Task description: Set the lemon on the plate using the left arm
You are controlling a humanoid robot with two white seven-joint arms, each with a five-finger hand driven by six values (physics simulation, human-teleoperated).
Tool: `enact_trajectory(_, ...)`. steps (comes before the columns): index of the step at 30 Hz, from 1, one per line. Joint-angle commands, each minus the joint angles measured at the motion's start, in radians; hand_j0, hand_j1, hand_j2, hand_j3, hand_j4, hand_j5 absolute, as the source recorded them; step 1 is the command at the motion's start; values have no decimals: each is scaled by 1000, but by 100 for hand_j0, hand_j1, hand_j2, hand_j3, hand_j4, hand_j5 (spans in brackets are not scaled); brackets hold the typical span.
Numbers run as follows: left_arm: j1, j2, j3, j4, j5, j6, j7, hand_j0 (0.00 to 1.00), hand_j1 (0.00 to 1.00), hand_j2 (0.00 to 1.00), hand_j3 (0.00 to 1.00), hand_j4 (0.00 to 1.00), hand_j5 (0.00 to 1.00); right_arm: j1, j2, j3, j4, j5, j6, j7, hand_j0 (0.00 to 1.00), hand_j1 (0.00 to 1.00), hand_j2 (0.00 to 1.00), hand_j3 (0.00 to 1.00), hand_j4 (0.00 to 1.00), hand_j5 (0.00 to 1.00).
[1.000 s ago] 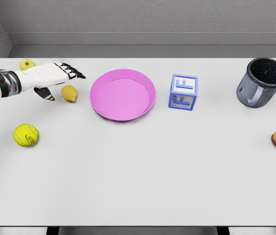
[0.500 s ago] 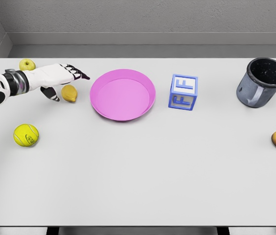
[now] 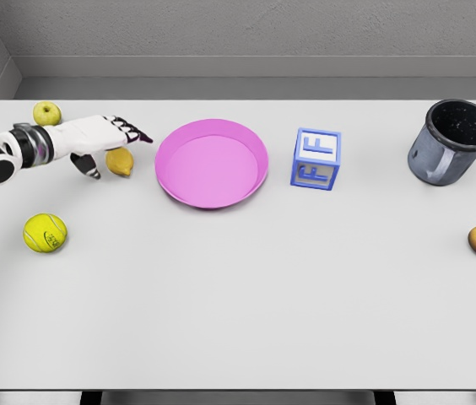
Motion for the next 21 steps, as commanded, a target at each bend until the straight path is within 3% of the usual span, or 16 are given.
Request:
enact_trajectory(1,0,-3,4,7,9,2,1,100,100,100,100,100,100,0,0,1,1,0,0,0,100,100,100,100,100,100)
enact_trajectory(21,0,-37,3,31,9,2,10,100,100,100,100,100,100,0,0,1,0,0,0,0,100,100,100,100,100,100)
